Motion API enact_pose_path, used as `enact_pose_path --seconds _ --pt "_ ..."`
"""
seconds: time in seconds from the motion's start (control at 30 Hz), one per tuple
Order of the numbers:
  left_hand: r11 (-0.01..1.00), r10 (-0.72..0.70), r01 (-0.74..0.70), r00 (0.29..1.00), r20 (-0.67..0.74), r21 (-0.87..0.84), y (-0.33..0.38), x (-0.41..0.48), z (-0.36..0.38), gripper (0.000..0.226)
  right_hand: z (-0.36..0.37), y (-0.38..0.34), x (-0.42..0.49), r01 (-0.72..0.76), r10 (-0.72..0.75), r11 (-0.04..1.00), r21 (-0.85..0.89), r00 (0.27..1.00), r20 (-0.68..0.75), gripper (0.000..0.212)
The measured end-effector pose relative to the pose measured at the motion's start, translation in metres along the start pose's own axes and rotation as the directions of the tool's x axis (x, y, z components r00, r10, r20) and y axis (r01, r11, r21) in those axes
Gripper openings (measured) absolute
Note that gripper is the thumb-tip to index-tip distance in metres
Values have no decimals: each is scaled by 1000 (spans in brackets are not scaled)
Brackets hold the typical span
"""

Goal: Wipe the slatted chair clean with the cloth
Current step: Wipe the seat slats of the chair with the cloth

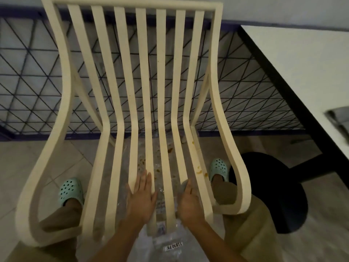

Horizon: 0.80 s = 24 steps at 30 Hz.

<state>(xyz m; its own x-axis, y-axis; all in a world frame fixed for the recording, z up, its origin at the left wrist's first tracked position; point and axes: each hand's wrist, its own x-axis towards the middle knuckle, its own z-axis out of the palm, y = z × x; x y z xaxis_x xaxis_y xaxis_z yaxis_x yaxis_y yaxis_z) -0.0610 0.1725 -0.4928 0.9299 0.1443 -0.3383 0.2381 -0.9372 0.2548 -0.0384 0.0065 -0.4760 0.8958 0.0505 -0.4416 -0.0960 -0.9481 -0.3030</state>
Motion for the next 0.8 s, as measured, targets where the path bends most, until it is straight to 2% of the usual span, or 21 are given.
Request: enact_pose_path --seconds 0.07,0.13,0.2,0.27,0.33,0.4,0.5,0.57,0.63,0.73,0.8 --pt "1000 2 -2 1000 6 -12 1 1 -3 88 -8 3 -9 11 -14 993 121 1000 25 68" --pt "1000 6 -6 1000 12 -22 1 1 -5 90 -16 5 -16 81 -74 982 169 996 -50 67" --pt "999 10 -10 1000 16 -34 -1 0 -4 91 -19 1 -26 185 -168 976 115 975 -145 73" --pt "997 19 -18 1000 10 -69 -4 -1 -3 93 -5 -8 -36 244 -237 967 73 966 -101 76" --pt "993 33 -34 999 -13 -113 -7 -1 -6 90 16 -20 -48 304 -306 952 -43 951 -46 71" --pt "987 37 -38 999 -11 -159 -12 2 -5 77 39 -26 -46 262 -261 962 -75 965 21 66" --pt "985 36 -41 999 -32 -165 -19 11 -6 76 49 -37 -35 143 -149 987 -73 986 -74 65" --pt "990 29 -32 999 -25 -136 -20 18 -7 77 43 -44 -30 123 -122 992 13 991 -63 62" --pt "993 26 -28 999 -21 -113 -18 26 -12 70 46 -41 -17 102 -103 995 -10 992 -67 60" --pt "997 20 -21 1000 -9 -78 -15 37 -15 66 48 -40 6 40 -46 996 -80 996 -76 68" --pt "998 16 -16 1000 -4 -55 -13 47 -15 74 38 -57 17 50 -50 998 -24 998 -27 97"
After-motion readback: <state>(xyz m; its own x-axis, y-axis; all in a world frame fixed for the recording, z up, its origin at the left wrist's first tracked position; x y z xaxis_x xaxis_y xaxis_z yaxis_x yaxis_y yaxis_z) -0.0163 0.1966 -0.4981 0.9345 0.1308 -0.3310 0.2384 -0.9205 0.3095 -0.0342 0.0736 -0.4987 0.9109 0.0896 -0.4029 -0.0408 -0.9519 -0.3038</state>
